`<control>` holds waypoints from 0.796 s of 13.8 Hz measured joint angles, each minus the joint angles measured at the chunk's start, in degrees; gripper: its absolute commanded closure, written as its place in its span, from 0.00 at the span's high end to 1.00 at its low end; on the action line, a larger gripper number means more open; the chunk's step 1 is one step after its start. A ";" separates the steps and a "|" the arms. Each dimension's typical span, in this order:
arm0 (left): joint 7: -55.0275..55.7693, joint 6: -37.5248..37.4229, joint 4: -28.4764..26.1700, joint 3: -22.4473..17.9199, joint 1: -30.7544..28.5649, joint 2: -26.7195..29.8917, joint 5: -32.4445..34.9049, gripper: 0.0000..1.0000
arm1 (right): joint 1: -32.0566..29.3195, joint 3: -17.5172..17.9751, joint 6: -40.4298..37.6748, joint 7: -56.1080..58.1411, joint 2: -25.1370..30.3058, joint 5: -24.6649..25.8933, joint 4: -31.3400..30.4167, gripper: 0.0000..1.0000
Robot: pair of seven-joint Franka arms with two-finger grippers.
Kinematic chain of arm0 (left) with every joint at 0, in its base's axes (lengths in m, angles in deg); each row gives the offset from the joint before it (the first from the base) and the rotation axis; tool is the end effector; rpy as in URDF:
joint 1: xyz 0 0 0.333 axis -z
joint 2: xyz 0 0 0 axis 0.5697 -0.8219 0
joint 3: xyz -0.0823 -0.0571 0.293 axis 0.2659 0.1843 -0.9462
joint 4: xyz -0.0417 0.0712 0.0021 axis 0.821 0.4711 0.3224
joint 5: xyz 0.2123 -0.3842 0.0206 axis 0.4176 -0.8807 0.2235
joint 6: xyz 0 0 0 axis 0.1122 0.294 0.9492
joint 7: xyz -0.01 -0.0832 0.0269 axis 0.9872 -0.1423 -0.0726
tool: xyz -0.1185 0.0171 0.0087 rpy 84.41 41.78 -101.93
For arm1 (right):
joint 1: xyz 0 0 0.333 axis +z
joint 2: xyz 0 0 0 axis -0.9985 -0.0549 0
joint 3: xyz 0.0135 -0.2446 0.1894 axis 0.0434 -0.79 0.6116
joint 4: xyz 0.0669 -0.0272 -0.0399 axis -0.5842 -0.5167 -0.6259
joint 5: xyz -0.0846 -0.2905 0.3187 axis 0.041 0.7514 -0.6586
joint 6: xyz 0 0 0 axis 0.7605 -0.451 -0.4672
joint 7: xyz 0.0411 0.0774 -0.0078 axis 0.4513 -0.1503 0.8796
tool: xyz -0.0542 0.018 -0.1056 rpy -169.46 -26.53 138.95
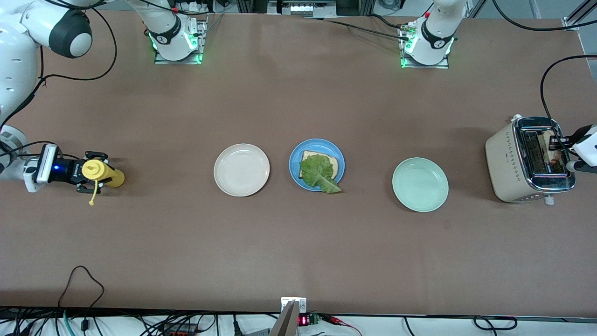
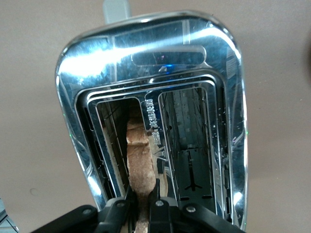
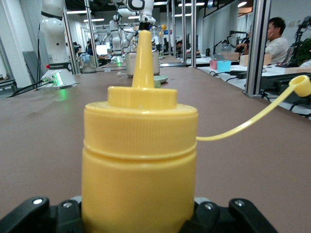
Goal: Make sandwich in blue plate with both arms
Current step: 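Lift the bread from the toaster while the right gripper releases mustard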
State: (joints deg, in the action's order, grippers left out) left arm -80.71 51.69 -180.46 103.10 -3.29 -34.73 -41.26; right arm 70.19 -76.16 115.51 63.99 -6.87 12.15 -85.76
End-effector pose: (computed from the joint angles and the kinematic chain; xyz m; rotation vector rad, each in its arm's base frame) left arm 0.5893 0.2497 0.3267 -3.0167 0.1969 0.3461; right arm 0.5980 -0.2734 0.0861 -1.4292 -1.3066 -1.0750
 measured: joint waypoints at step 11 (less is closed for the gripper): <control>-0.02 -15.43 14.45 11.80 0.70 2.62 0.00 0.05 | -4.09 -0.67 -2.17 0.01 0.24 3.21 3.98 1.00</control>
State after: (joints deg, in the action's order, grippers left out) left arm -80.73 36.26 -166.01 114.90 -2.58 -32.10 -41.27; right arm 66.11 -76.83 113.34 64.01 -6.63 15.36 -81.78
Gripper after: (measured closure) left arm 0.907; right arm 0.000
